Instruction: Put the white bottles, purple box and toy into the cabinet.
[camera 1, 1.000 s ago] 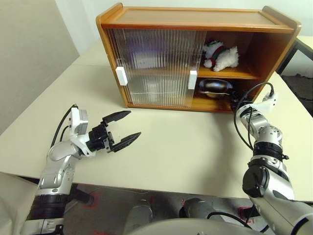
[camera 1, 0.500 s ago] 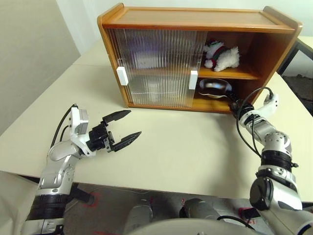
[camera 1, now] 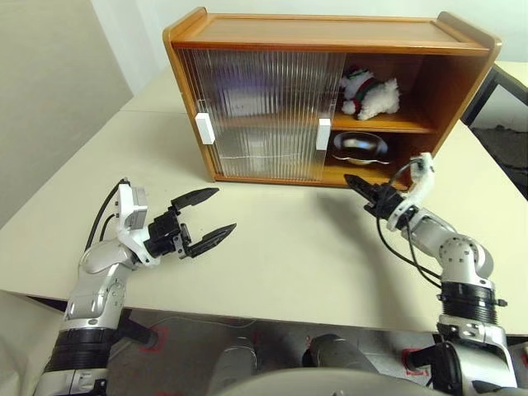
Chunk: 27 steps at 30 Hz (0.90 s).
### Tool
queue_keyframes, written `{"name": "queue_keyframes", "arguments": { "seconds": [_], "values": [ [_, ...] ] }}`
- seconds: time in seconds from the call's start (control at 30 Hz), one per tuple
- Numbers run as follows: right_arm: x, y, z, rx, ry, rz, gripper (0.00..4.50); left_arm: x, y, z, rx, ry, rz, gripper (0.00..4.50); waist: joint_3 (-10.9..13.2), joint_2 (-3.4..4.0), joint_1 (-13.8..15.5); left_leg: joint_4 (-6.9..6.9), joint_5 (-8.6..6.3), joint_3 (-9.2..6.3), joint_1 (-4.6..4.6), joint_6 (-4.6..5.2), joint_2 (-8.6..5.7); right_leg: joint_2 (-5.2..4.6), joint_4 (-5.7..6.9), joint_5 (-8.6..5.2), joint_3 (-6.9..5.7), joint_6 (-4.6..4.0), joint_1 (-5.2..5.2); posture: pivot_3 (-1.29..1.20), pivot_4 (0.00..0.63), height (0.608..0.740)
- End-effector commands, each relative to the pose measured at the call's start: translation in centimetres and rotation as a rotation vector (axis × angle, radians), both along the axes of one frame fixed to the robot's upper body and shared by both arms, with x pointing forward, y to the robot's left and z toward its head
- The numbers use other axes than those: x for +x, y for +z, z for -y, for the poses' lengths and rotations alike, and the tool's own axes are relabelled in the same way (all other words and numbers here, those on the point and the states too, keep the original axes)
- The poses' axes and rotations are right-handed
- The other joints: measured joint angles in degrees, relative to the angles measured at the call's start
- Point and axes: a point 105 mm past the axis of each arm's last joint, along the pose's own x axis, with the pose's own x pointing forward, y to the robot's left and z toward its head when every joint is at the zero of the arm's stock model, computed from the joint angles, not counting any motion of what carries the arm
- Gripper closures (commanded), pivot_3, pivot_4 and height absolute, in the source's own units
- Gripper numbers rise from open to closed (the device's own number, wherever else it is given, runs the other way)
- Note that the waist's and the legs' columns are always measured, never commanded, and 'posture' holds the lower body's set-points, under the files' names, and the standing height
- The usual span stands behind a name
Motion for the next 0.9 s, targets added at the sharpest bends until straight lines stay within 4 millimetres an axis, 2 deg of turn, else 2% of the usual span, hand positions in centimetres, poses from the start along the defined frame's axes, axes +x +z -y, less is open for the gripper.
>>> {"name": "queue_keyframes", "arguments": {
  "seconds": [0.03,0.13,0.17,0.27,0.37,0.4,0.63,0.77,0.9],
  "values": [
    [0.5,1.6,-2.3,0.037,0.061,0.053,4.48,-0.2,-0.3,0.0,0.005,-0.015,-0.003,0.0,0.0,0.0,0.06,0.0,0.0,-0.01,0.0,0.0,0.05,-0.02,0.0,0.04,-0.01,-0.08,-0.02,-0.11,0.0,0.74],
    [0.7,2.3,-4.7,0.083,0.112,0.067,4.48,-0.5,-0.2,0.3,-0.001,-0.026,0.01,0.0,-0.02,-0.02,0.42,-0.02,0.01,-0.15,0.02,0.01,0.18,-0.07,0.0,0.08,-0.04,-0.38,-0.24,-0.11,0.0,0.74],
    [0.7,2.5,-5.2,0.097,0.123,0.072,4.48,-0.6,-0.2,0.3,-0.003,-0.029,0.01,0.0,-0.02,-0.03,0.57,-0.04,0.01,-0.17,0.03,0.01,0.25,-0.06,0.0,0.22,-0.08,-0.74,-0.35,-0.1,0.0,0.74],
    [0.8,2.8,-6.0,0.123,0.14,0.081,4.48,-0.6,-0.3,0.4,-0.003,-0.031,0.009,0.0,-0.03,-0.04,0.86,-0.11,-0.01,-0.17,-0.03,0.0,0.46,0.14,0.0,0.35,-0.14,-1.13,-0.44,-0.1,0.0,0.74],
    [1.1,2.8,-6.5,0.117,0.142,0.093,4.48,-0.5,-0.4,0.5,-0.003,-0.031,0.009,0.0,-0.04,-0.05,0.97,-0.13,-0.02,-0.21,-0.12,0.0,0.57,0.44,0.02,0.53,-0.13,-0.94,-0.28,-0.1,0.0,0.74],
    [1.2,2.9,-6.6,0.118,0.141,0.097,4.48,-0.5,-0.4,0.5,-0.003,-0.032,0.009,0.0,-0.04,-0.05,0.97,-0.13,-0.03,-0.21,-0.11,0.0,0.59,0.55,0.04,0.68,-0.11,-0.67,-0.25,-0.1,0.0,0.74],
    [3.6,4.7,-5.6,0.141,0.013,0.191,4.48,-0.4,-0.5,0.5,-0.002,-0.016,0.01,0.0,-0.04,-0.05,0.98,-0.13,-0.03,-0.32,-0.08,0.01,0.74,0.72,0.06,0.63,-0.09,-0.58,-0.28,-0.09,0.0,0.74],
    [4.1,4.8,-4.9,0.152,-0.014,0.195,4.48,-0.5,-0.5,0.5,-0.002,-0.011,0.008,0.0,-0.04,-0.05,1.24,-0.11,-0.03,-0.42,-0.05,0.01,0.83,0.71,0.06,0.54,-0.11,-1.44,-0.39,-0.09,0.0,0.74],
    [4.5,4.9,-4.4,0.146,-0.056,0.196,4.48,-0.5,-0.4,0.5,-0.001,-0.006,0.012,0.0,-0.04,-0.05,1.24,-0.13,-0.03,-0.41,-0.08,0.01,0.88,0.79,0.12,0.61,-0.14,-1.54,-0.33,-0.09,0.0,0.74]
  ]
}}
